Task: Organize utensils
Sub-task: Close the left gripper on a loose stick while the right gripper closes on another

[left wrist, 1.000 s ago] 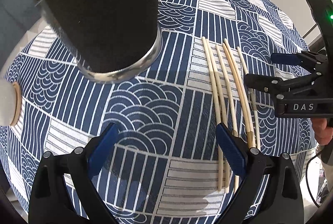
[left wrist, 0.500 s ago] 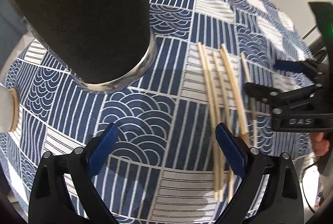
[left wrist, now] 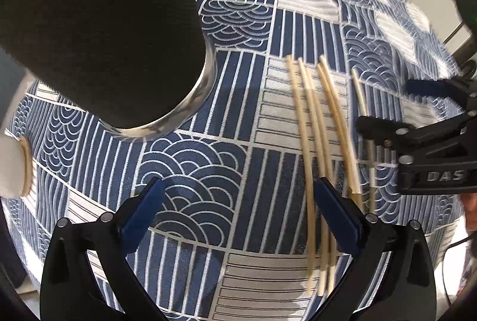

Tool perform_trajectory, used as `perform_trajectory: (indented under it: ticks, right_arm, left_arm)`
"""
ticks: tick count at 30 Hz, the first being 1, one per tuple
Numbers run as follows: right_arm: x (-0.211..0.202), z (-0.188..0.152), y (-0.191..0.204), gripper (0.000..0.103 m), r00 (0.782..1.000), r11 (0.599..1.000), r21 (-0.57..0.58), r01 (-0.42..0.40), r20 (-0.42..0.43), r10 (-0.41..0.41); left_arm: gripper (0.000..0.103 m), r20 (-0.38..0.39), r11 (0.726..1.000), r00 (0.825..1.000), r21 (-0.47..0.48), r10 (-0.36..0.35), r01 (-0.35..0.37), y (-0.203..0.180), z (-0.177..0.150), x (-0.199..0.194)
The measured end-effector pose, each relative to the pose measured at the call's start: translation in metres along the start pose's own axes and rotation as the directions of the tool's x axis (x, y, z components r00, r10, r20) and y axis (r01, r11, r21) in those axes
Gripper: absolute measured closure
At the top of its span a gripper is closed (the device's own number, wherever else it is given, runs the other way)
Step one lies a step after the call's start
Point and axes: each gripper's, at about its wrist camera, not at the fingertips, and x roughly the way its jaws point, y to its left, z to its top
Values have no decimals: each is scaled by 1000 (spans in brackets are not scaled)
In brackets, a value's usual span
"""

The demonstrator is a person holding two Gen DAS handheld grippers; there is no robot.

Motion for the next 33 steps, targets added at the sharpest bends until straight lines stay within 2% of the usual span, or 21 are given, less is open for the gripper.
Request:
perform_trajectory:
  ticks: [7, 9, 12, 14, 15, 16, 17, 18, 19, 20, 21, 22, 26, 33]
  right_arm:
    - [10, 23, -1, 6, 999, 1000, -4, -2, -44, 2]
    - [10, 27, 2, 7, 999, 1000, 8, 0, -47, 0]
    - [10, 27, 1, 9, 999, 1000, 20, 9, -47, -8]
    - [9, 28, -1, 16, 999, 1000, 22, 10, -42, -9]
    - [7, 27, -3, 27, 999, 1000, 23, 10, -37, -9]
    - [4, 28, -5, 40, 999, 1000, 22, 11, -30, -10]
    - [1, 28, -7, 47, 1000, 1000, 20, 9, -25, -8]
    - [-2, 28, -9, 61, 1000, 1000, 16, 8, -20, -7]
    - [-3, 28, -11, 75, 1000, 1000, 12, 8, -16, -8]
    - [-4, 29, -14, 81, 1000, 1000, 9, 8, -14, -7]
    - [-5, 29, -17, 92, 1000, 1000, 12, 10, -15, -10]
    - [-4, 30, -20, 96, 1000, 1000, 17, 16, -17, -15]
    - [-5, 30, -32, 97, 1000, 1000, 17, -10, -13, 10]
    - [-8, 36, -55, 101, 996, 996, 18, -83, -38, 84]
  left_arm:
    - [6, 3, 999, 1000, -43, 6, -6, 6, 0, 5]
    - [9, 3, 998, 1000, -62, 12, -12, 7, -1, 4]
    - [24, 5, 994, 1000, -103, 23, -22, 12, -5, 0]
    - [38, 5, 993, 1000, -113, 25, -25, 11, -7, -4]
    - [41, 2, 993, 1000, -114, 25, -25, 11, -9, -6]
    - [48, 2, 993, 1000, -115, 25, -25, 12, -10, -7]
    - [56, 0, 993, 1000, -119, 24, -24, 12, -12, -9]
    - [61, -2, 992, 1000, -125, 25, -25, 14, -14, -10]
    - [72, -5, 991, 1000, -130, 24, -24, 16, -17, -12]
    - [85, -10, 990, 1000, -137, 18, -19, 17, -21, -13]
    - [92, -17, 989, 1000, -146, 12, -14, 17, -24, -14]
    - [96, -20, 988, 1000, -152, 10, -13, 16, -27, -15]
    - [97, -27, 987, 1000, -162, 7, -12, 20, -36, -19]
    - [98, -61, 960, 998, -281, -21, 3, 30, -64, -27]
